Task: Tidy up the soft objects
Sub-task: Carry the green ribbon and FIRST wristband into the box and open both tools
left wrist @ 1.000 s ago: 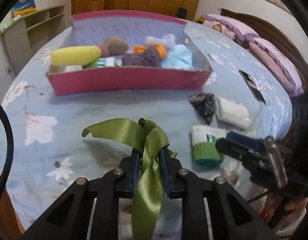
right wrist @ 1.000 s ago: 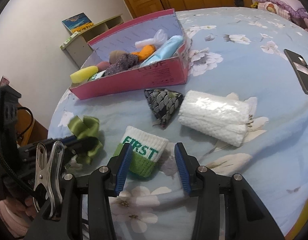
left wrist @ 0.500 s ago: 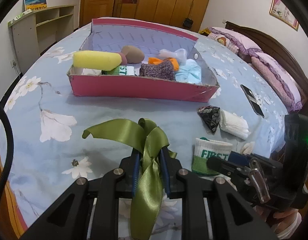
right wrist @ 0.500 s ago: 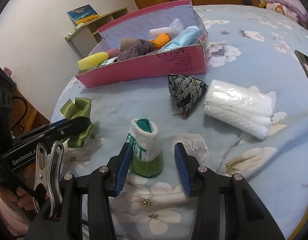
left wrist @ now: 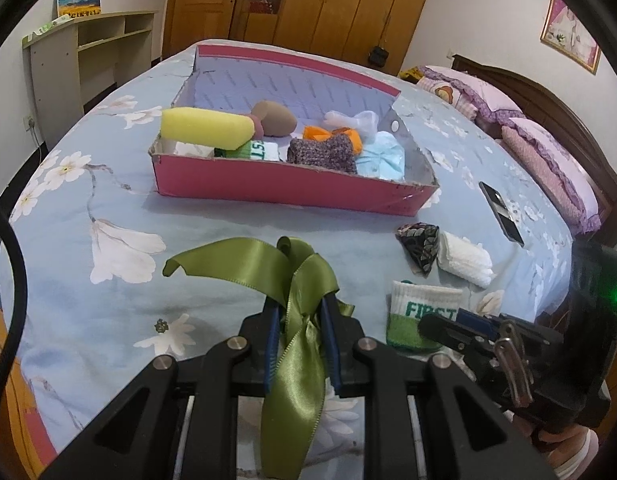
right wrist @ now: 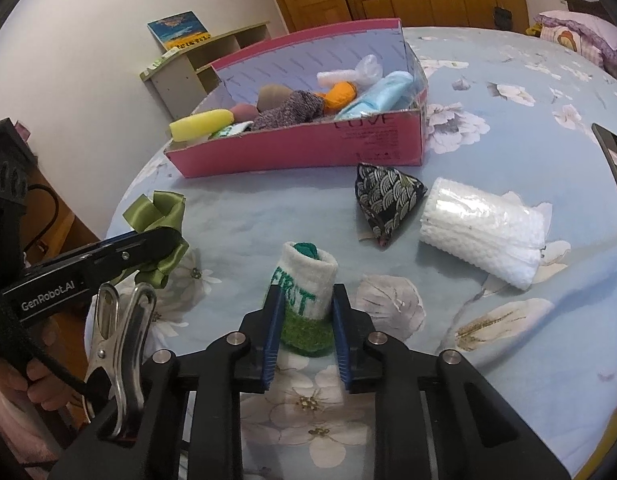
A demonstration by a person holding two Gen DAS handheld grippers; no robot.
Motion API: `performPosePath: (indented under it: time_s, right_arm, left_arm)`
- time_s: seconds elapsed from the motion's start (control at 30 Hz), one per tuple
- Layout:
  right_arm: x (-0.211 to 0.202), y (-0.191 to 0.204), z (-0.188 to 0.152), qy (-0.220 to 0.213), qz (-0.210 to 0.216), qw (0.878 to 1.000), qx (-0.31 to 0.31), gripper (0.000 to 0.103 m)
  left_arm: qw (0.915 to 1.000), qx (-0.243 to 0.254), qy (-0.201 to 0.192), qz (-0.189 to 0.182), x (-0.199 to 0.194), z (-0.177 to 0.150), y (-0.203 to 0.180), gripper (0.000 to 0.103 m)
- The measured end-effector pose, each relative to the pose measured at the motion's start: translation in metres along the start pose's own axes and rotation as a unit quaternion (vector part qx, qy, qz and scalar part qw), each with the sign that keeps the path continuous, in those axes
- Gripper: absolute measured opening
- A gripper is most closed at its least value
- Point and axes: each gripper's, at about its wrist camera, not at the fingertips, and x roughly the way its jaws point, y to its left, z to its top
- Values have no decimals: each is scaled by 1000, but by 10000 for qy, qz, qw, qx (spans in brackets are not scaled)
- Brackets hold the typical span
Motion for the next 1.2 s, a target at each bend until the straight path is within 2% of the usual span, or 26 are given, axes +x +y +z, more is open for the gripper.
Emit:
performPosePath:
  time_s: [0.2,0.67,1.2]
  right_arm:
    - [-7,5,2,-82,7,9999,-143,22]
    - [-16,18,31,-209,77,9987,-460,22]
    - [-24,28,89,-611,-2,9948,-809,22]
  left_arm:
    - [10000,15,-62,-5,-4,3,0,20]
    - [9992,182,-353,89,-17,33,-4,20]
    - [9966,341,-675,326,-18,91,2,20]
